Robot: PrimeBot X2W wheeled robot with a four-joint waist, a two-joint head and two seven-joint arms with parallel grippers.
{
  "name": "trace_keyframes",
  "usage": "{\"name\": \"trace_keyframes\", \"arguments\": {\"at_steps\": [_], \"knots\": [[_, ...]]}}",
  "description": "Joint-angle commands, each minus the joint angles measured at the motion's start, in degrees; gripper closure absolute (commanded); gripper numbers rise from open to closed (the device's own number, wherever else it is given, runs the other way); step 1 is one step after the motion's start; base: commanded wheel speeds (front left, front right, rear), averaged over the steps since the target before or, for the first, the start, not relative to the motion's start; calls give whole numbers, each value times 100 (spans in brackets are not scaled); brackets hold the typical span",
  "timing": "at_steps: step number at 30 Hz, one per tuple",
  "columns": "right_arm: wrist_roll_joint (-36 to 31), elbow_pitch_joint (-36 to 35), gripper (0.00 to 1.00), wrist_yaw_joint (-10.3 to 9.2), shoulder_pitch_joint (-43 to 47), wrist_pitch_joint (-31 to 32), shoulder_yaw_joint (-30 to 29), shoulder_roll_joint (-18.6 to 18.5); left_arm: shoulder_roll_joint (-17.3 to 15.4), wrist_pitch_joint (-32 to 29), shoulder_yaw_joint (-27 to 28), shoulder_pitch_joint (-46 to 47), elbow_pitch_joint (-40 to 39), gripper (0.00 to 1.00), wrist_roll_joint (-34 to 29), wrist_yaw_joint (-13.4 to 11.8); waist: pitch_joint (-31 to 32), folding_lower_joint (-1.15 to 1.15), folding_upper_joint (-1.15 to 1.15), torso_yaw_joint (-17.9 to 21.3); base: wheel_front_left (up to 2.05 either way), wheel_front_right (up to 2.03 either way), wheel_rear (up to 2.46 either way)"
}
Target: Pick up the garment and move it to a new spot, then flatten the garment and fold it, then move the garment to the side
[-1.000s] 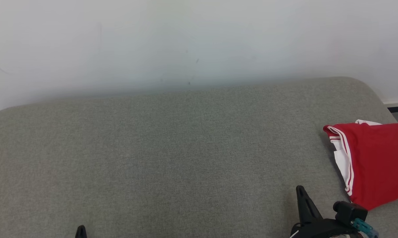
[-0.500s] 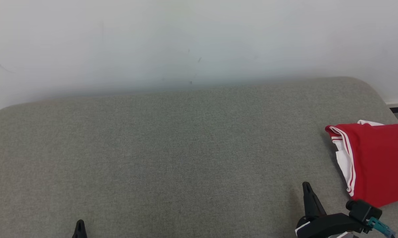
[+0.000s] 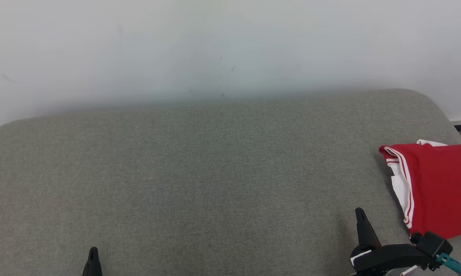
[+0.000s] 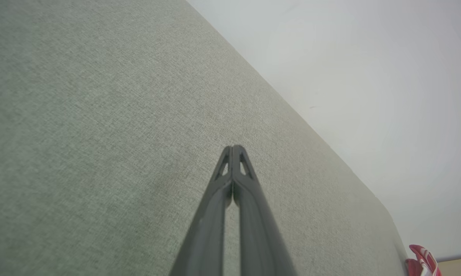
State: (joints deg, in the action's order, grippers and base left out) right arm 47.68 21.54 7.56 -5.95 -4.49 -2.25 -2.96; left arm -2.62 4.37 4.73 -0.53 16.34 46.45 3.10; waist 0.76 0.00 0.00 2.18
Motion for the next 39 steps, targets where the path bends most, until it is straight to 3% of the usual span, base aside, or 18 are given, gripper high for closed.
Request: {"name": "trace_keyframes", "arguments": {"at_steps": [1,39], "knots": [[210,-100,100,-5,-76,44,-26,4,-25,-37,31,163,-82,100,209,53,-2,0,0,-4,0,0,0],[2603,-483,100,-9,-61,651,-258,9,-32,-640,120,483,-178,100,2680,276,-45,0,0,-105,0,0,0]]}}
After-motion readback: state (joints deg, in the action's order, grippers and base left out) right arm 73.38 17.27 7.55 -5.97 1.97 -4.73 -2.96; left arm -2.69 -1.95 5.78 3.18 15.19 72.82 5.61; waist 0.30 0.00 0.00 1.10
